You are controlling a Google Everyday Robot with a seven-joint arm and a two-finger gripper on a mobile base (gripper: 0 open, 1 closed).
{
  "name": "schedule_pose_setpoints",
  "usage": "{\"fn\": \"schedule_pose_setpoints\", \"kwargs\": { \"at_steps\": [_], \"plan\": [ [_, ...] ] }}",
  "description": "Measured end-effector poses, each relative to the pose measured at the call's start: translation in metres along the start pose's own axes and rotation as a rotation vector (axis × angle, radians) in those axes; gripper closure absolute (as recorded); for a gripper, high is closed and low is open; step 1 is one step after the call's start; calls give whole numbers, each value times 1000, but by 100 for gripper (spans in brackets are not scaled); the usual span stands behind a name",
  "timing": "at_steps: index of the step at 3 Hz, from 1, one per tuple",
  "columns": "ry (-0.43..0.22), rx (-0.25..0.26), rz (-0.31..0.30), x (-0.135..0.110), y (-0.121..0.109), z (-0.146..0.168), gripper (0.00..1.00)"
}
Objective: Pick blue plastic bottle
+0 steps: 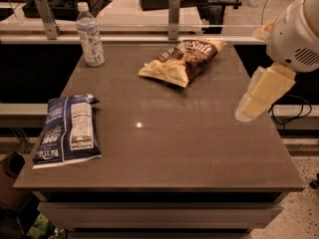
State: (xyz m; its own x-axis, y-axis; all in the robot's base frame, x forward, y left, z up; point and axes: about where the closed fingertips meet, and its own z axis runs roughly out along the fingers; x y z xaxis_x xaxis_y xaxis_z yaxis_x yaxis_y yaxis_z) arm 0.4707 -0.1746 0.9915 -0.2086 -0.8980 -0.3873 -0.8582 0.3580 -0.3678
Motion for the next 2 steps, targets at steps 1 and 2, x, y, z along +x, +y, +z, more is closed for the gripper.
{"fn": "schedule_pose_setpoints", "kwargs": {
  "at_steps": [1, 2],
  "plan": [
    [-147, 53, 25, -40, -12, 19, 0],
    [-299, 82, 24, -84, -29, 36, 0]
  ]
}}
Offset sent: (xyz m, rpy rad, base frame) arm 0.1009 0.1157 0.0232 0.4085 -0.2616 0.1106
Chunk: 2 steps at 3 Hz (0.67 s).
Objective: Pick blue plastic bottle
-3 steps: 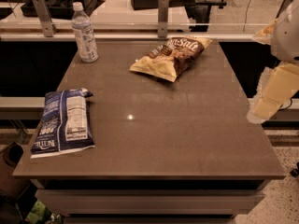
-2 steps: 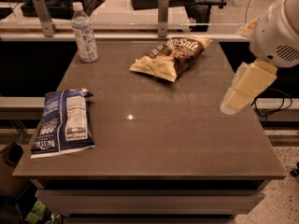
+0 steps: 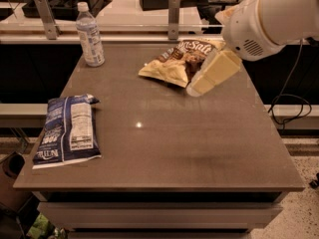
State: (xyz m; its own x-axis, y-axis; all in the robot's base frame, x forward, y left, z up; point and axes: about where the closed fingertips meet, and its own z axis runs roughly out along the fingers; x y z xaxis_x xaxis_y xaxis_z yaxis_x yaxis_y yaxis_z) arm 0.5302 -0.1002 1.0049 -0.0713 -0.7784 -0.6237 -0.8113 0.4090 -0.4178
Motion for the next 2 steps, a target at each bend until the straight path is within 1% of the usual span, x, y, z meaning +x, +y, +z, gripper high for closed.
{"fn": "schedule_pose_setpoints", "kwargs": {
  "at_steps": [1, 2],
  "plan": [
    [-131, -15, 20, -29, -9, 34, 0],
    [-236, -53, 55, -50, -15, 67, 0]
  ]
}}
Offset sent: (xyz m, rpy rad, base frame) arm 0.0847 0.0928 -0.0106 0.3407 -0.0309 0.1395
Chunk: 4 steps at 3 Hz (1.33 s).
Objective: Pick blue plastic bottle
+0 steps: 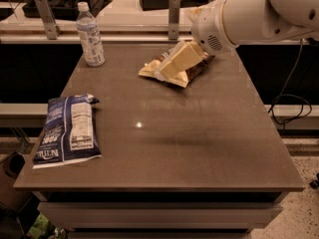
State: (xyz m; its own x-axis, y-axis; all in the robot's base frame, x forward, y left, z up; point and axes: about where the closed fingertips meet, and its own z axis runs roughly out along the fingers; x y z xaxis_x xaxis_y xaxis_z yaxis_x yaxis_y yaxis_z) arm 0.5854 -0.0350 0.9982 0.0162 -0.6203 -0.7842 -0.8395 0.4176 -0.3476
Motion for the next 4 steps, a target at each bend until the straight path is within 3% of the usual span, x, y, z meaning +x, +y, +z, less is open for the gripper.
{"fn": "schedule_pose_setpoints", "kwargs": {
  "at_steps": [1, 2, 4],
  "plan": [
    [0, 0, 0, 0, 0, 0, 0],
    [-51, 11, 3, -3, -6, 22, 0],
    [-163, 78, 61, -14, -22, 93, 0]
  ]
}}
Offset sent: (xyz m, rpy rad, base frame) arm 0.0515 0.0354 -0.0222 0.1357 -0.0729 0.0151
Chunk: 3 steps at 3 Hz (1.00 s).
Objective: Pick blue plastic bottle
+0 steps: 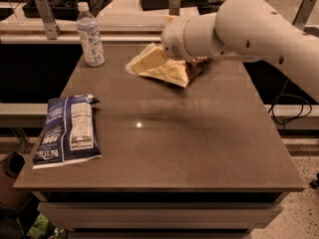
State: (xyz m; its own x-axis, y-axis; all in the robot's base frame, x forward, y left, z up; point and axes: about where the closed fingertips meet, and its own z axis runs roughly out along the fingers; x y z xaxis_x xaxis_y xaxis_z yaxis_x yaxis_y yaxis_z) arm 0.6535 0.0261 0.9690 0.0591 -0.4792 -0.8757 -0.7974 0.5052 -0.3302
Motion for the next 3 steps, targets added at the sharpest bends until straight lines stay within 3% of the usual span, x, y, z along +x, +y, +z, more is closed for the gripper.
{"fn": "schedule_pose_setpoints", "kwargs": {
  "at_steps": [1, 2, 3],
  "plan": [
    [-32, 15, 37, -4, 0, 35, 0],
    [-56, -14, 100, -13, 10, 81, 0],
    [-102, -78, 153, -26, 28, 132, 0]
  ]
}}
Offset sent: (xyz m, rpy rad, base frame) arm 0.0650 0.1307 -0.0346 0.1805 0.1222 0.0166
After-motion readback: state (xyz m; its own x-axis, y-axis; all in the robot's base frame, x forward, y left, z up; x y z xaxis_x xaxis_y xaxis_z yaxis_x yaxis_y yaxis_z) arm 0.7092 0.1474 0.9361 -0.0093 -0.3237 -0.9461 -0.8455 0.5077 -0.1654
